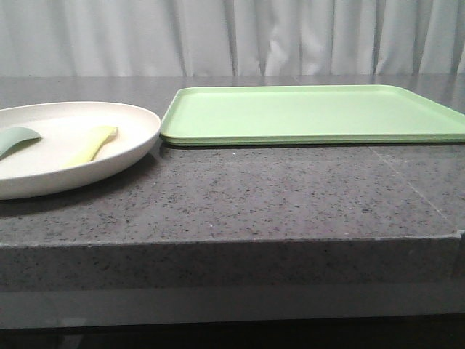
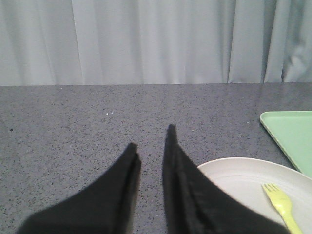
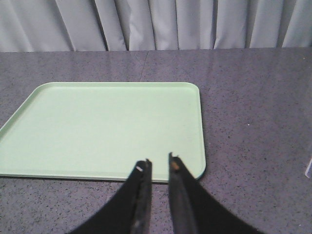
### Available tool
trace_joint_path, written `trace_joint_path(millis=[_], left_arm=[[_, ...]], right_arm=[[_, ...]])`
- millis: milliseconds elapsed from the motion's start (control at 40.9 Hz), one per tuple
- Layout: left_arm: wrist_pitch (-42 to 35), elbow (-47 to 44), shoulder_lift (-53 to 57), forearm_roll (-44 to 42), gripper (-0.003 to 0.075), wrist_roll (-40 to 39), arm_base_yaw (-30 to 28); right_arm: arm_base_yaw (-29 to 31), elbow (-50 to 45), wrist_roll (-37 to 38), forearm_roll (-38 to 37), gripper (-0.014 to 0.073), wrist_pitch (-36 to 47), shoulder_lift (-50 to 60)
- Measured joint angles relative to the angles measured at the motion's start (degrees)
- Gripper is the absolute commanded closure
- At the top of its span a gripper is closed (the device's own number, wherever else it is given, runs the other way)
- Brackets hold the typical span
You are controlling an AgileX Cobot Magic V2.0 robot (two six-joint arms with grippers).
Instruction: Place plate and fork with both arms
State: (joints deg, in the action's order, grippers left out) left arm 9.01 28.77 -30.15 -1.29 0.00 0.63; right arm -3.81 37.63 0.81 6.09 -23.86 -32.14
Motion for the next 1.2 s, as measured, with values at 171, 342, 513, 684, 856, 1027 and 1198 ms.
trace_joint_path(millis=[171, 342, 513, 684, 856, 1027, 1198], left_arm=[[0.24, 0.0, 0.0, 1.81, 0.0143, 0.0, 0.0], [0.38, 0.0, 0.0, 2.55, 0.0145, 0.0, 0.0], [-2.85, 0.15, -0.13, 2.8, 0.0145, 0.0, 0.0], [-0.16, 4.59, -4.76, 2.9, 0.0145, 0.0, 0.0], [12.98, 15.09, -16.21, 2.9, 0.0145, 0.0, 0.0], [25.32, 24.13, -28.35, 2.9, 0.0145, 0.0, 0.0], [32.86, 29.29, -38.28, 2.9, 0.0145, 0.0, 0.0]], right_arm=[[0.0, 0.0, 0.0, 0.0, 0.0069, 0.0, 0.0], [0.0, 0.0, 0.0, 0.0, 0.0069, 0.0, 0.0], [0.0, 0.0, 0.0, 0.0, 0.0069, -0.09, 0.0], [0.0, 0.0, 0.0, 0.0, 0.0069, -0.13, 0.0], [0.0, 0.0, 0.0, 0.04, 0.0069, -0.22, 0.0], [0.0, 0.0, 0.0, 0.13, 0.0069, -0.22, 0.0], [0.0, 0.0, 0.0, 0.13, 0.0069, -0.26, 0.0]])
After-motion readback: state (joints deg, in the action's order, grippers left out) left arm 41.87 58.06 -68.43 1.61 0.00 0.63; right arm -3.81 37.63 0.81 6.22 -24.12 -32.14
